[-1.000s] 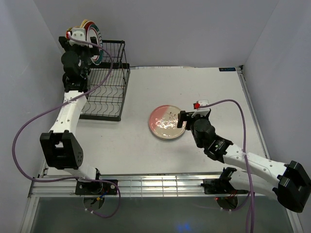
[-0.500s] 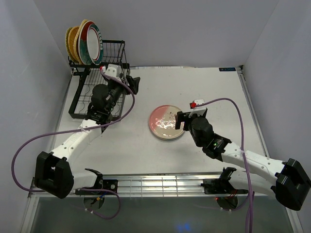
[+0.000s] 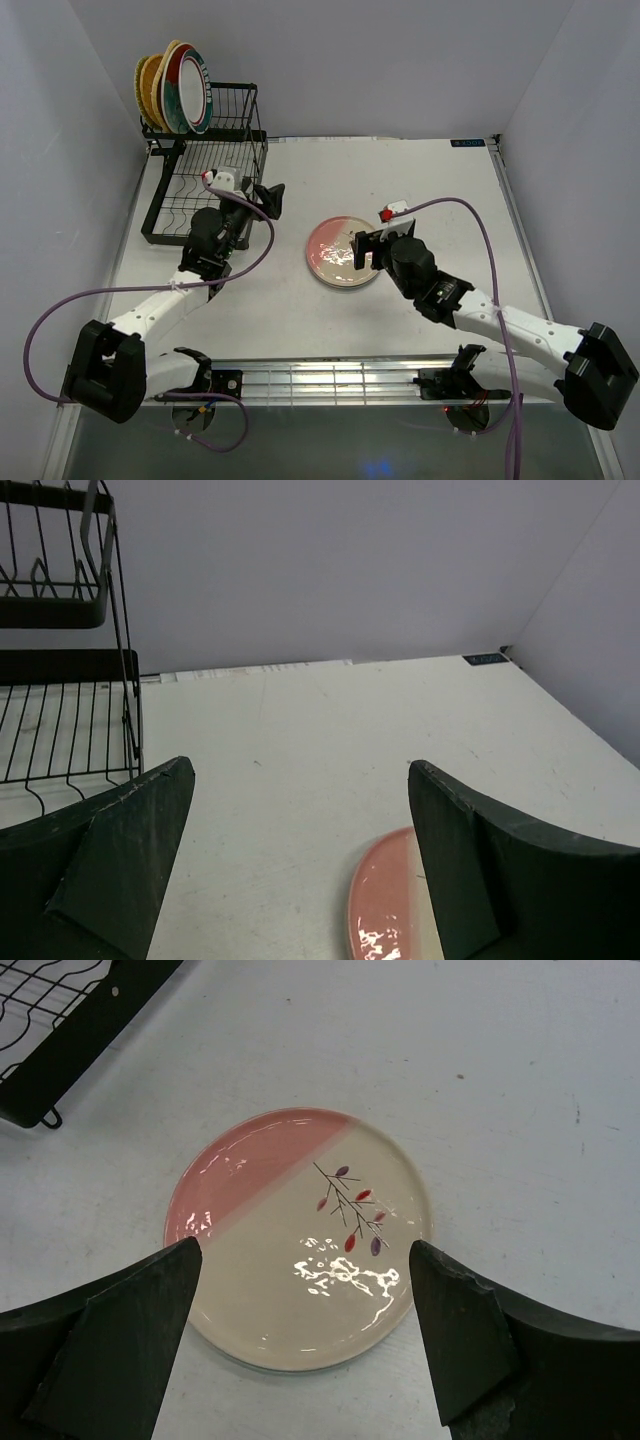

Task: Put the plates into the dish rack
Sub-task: Pick up the plate at the center of the board.

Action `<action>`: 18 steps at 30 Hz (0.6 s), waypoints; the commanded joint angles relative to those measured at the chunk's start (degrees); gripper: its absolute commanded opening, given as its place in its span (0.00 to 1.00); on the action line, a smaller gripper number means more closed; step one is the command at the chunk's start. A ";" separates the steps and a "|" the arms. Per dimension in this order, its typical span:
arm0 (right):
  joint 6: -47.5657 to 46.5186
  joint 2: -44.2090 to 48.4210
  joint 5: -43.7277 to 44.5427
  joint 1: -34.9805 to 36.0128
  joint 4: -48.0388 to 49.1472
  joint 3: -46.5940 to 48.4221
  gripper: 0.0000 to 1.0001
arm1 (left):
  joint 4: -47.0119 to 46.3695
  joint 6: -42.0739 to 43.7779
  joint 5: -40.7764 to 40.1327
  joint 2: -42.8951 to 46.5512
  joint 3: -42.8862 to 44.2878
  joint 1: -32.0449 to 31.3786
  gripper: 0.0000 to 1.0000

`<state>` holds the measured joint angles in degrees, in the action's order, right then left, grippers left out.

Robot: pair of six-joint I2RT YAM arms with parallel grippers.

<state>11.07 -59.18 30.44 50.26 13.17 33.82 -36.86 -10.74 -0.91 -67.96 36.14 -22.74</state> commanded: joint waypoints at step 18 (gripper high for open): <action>-1.41 -18.96 -8.76 -0.16 -8.15 13.63 0.91 | -6.73 -2.70 -3.68 -0.23 -2.74 -0.11 0.98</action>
<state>7.81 -78.41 16.45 50.26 5.08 44.77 -42.50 -12.53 -8.01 -67.48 33.78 -22.74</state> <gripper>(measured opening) 0.922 0.979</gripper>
